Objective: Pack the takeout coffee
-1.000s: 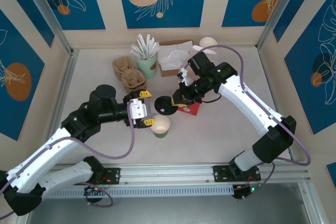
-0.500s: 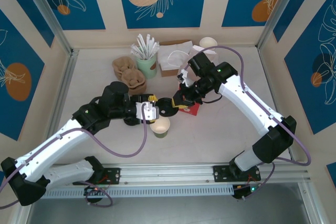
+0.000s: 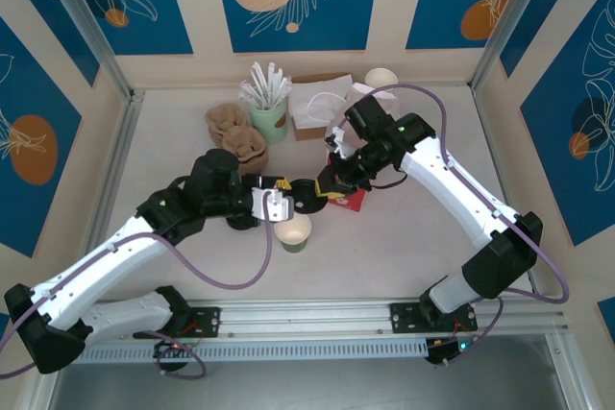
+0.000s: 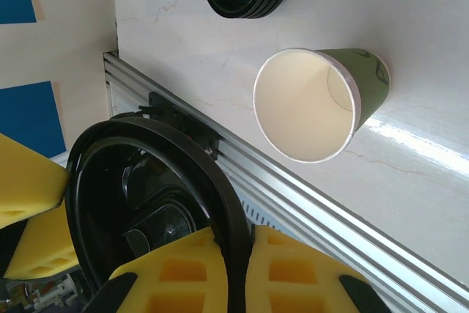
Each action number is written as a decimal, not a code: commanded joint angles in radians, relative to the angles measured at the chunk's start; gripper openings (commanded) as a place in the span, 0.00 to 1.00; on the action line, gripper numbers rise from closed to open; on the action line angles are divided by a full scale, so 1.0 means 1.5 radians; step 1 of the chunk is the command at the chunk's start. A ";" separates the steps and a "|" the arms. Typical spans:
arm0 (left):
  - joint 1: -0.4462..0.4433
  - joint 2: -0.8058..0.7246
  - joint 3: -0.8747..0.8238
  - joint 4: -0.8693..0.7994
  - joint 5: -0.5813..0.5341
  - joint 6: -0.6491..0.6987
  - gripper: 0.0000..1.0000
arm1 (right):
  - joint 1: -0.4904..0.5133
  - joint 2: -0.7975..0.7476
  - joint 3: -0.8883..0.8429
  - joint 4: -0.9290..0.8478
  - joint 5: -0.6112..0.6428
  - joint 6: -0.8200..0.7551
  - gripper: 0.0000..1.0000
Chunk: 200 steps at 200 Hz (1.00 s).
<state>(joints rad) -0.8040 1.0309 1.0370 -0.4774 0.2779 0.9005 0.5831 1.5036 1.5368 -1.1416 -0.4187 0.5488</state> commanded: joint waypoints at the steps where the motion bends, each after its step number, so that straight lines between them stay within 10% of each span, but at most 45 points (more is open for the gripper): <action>1: -0.016 0.008 0.021 0.009 0.004 0.020 0.42 | 0.016 0.002 0.028 -0.017 -0.026 0.005 0.00; 84: -0.038 0.027 0.031 -0.009 -0.040 0.040 0.26 | 0.021 0.011 0.035 -0.016 -0.043 0.020 0.00; 200: -0.035 0.025 0.043 0.027 -0.084 -0.109 0.08 | 0.009 -0.037 0.031 0.017 -0.010 0.048 0.43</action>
<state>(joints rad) -0.8516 1.0634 1.0725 -0.4854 0.1772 0.8345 0.5941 1.5124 1.5581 -1.1336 -0.3782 0.6090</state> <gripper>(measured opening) 0.095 0.394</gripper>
